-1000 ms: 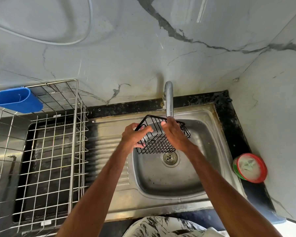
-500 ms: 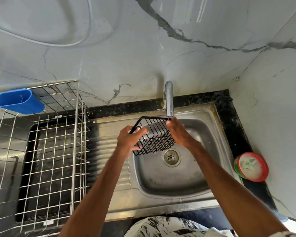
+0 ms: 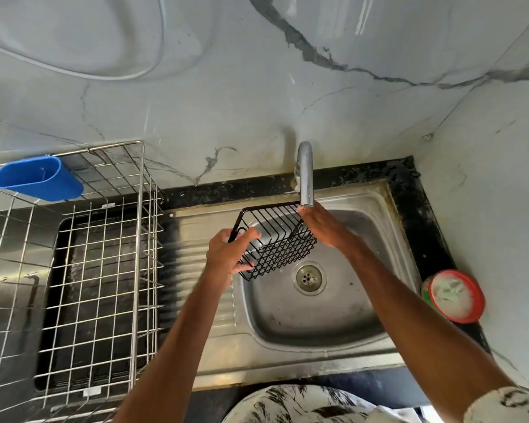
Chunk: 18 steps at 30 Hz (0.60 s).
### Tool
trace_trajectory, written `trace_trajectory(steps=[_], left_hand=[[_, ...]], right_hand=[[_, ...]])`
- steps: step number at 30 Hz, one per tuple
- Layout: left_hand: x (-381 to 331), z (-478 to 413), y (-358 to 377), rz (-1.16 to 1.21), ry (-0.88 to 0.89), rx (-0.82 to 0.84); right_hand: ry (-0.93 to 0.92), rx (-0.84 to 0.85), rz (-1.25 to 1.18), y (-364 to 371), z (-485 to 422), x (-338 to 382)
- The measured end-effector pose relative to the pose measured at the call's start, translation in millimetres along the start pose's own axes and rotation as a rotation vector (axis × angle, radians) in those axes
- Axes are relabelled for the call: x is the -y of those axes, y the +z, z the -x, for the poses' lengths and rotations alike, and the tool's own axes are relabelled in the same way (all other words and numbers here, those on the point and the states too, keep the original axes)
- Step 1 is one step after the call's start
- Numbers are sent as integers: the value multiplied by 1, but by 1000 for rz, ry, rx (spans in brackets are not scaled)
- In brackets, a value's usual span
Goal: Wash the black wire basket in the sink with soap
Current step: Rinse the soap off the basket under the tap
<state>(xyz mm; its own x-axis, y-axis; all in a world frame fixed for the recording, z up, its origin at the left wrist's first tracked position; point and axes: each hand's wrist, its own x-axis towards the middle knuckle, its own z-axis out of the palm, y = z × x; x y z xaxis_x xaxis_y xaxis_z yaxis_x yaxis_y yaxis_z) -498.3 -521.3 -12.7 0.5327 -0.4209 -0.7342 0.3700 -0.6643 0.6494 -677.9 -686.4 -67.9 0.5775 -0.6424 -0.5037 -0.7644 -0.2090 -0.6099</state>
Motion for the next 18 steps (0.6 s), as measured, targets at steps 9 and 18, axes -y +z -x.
trace_trajectory(steps=[9, 18], left_hand=[[7, 5, 5, -4, -19, 0], [6, 8, -3, 33, -78, 43]], right_hand=[[-237, 67, 105, 37, 31, 52], [153, 50, 2, -2, 4, -2]])
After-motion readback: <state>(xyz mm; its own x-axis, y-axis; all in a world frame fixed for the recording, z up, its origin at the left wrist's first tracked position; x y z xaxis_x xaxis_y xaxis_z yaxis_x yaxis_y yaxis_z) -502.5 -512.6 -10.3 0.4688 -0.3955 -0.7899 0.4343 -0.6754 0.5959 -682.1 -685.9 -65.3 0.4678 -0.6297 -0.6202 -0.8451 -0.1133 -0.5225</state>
